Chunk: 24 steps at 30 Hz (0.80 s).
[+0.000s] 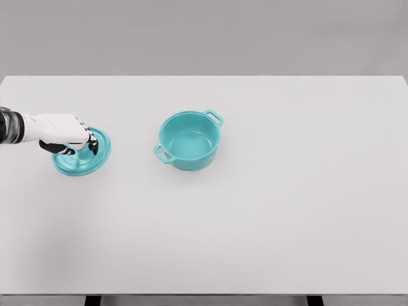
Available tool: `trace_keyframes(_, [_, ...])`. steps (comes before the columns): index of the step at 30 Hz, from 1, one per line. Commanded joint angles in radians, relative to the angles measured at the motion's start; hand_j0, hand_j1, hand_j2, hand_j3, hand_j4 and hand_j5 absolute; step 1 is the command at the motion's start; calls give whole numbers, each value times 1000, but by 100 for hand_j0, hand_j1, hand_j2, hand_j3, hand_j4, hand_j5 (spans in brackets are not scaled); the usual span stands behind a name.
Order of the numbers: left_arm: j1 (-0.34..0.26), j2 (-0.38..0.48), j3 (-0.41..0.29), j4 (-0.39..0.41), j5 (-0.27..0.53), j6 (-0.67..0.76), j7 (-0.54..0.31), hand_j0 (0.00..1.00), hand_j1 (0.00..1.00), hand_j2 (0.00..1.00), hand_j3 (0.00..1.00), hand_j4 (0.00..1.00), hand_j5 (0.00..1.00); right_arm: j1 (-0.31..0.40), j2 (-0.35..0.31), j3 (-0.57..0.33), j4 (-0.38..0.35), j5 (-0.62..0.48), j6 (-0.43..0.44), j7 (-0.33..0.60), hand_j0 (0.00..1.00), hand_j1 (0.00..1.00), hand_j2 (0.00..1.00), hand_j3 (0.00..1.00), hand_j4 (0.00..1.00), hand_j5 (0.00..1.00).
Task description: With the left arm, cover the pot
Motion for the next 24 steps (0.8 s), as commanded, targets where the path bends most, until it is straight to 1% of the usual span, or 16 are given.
trace_keyframes(1, [0,2,1,0,3,2,-1,52,52,52,52,52,52,0,0,0,0,0,0,0,100,100,100,100,100,100])
trace_keyframes(4, [0,2,1,0,3,2,-1,48,48,48,48,48,48,0,0,0,-1,0,0,0,100,100,100,100,100,100])
trace_keyframes(7, [-2,2,1,0,4,2,-1,47,47,47,47,47,47,0,0,0,0,0,0,0,100,100,100,100,100,100])
trace_keyframes(11, [-6,2,1,-8,4,2,-2,46,46,46,46,46,46,0,0,0,0,0,0,0,100,100,100,100,100,100])
trace_keyframes(18, [-43,2,1,-18,12,2,-4,46,46,46,46,46,46,0,0,0,-1,0,0,0,100,100,100,100,100,100])
trace_keyframes(22, [-43,2,1,-40,55,2,-9,46,46,46,46,46,46,0,0,0,0,0,0,0,100,100,100,100,100,100])
trace_keyframes(24, [-52,0,0,-41,70,2,-10,46,46,46,46,46,46,0,0,0,-1,0,0,0,100,100,100,100,100,100])
